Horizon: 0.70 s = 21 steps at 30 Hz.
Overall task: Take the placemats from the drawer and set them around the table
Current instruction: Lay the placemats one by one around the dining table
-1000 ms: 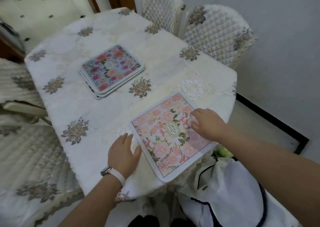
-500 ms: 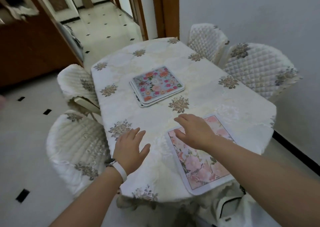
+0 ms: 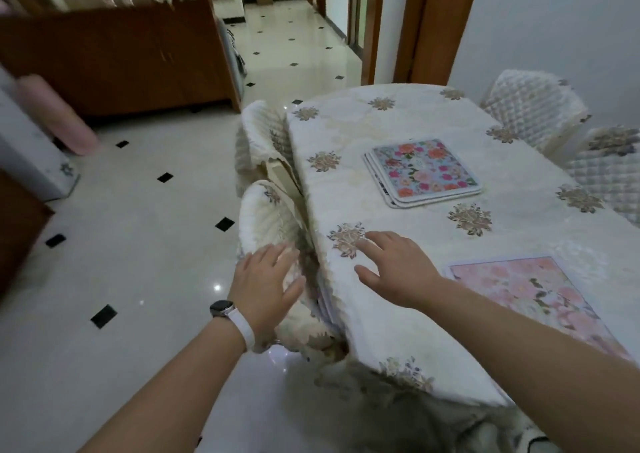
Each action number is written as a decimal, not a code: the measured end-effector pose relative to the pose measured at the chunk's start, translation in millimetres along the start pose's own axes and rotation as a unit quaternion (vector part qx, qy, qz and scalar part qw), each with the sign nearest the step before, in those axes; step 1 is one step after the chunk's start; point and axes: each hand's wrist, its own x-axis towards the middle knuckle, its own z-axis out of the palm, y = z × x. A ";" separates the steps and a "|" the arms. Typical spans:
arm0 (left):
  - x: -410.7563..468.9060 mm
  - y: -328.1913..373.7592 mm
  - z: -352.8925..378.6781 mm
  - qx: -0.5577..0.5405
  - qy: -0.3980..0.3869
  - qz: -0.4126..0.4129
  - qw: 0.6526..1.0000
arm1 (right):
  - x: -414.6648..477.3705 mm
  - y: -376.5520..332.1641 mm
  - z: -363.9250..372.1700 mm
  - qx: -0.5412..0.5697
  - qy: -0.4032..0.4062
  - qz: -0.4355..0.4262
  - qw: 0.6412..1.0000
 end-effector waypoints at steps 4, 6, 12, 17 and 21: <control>-21.8 -90.3 -25.7 0.002 0.022 -0.012 1.000 | 36.7 -86.7 5.0 0.000 0.000 -0.001 1.000; -29.6 -135.9 -37.6 0.004 0.025 -0.018 1.000 | 56.2 -125.2 2.5 0.011 0.001 0.014 1.000; -49.5 -229.1 -75.9 -0.026 0.059 0.002 0.998 | 100.8 -201.9 -2.8 0.005 0.013 0.013 1.000; -51.6 -271.4 -93.0 -0.021 0.082 0.010 0.996 | 130.6 -237.4 -9.3 0.006 0.016 0.001 1.000; -39.8 -296.1 -97.0 -0.005 0.074 -0.002 0.997 | 159.7 -250.7 -8.8 0.003 0.019 -0.010 1.000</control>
